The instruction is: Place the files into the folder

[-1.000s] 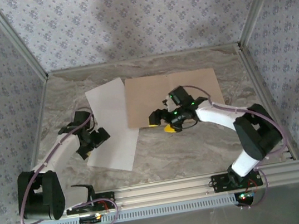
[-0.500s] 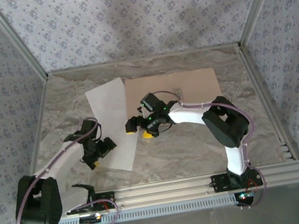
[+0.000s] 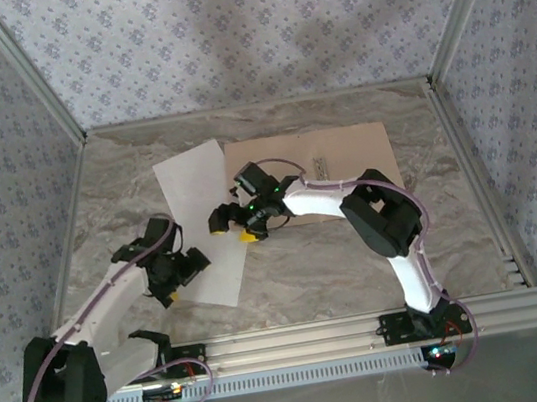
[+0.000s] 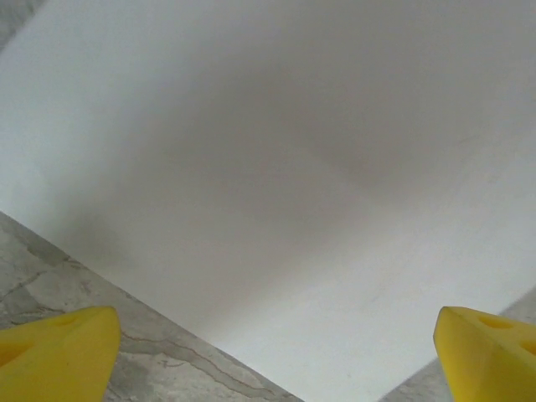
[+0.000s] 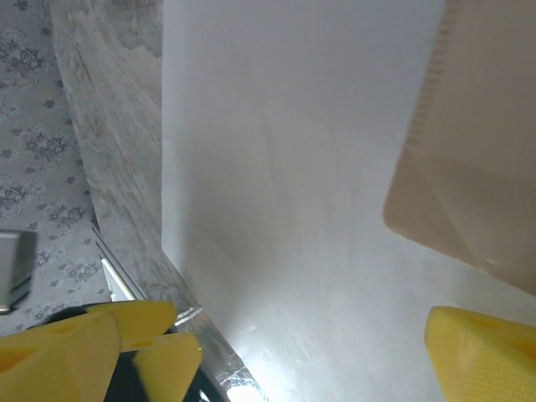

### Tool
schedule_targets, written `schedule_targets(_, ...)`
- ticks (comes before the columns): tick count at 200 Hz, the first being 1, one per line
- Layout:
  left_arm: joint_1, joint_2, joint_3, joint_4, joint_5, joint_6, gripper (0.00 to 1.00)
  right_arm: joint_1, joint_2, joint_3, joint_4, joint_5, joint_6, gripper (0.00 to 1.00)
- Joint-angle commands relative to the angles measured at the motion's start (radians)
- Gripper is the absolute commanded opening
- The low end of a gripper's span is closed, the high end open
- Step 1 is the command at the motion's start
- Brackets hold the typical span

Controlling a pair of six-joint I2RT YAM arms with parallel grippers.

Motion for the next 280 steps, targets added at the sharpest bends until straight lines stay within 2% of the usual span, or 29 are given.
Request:
schedule_targets(1,0.054,0.009,0.064,-0.01,-0.001,0.097,0.96,0.017,0.03,0.04,-0.047,0.015,-0.001,0.95)
schedule_targets(41,0.148,0.128,0.143,0.044,0.057,0.206,0.97,0.024,0.059,0.058,-0.052,0.031,0.003,0.95)
schedule_targets(83,0.208,0.276,0.152,0.121,0.11,0.226,0.96,0.027,0.098,0.102,-0.071,0.046,-0.015,0.95)
schedule_targets(98,0.216,0.298,0.142,0.114,0.093,0.232,0.95,0.027,0.116,0.131,-0.103,0.048,-0.033,0.94)
schedule_targets(151,0.219,0.255,0.069,0.113,0.078,0.185,0.95,0.017,0.157,0.21,-0.167,0.073,-0.069,0.95)
schedule_targets(239,0.223,0.158,0.007,0.088,0.163,0.139,0.96,0.001,0.221,0.324,-0.228,0.096,-0.087,0.94)
schedule_targets(256,0.222,0.141,-0.001,0.058,0.183,0.135,0.96,0.003,0.24,0.37,-0.295,0.099,-0.129,0.94)
schedule_targets(280,0.207,0.127,-0.016,0.043,0.177,0.13,0.93,-0.003,0.258,0.402,-0.317,0.097,-0.149,0.94)
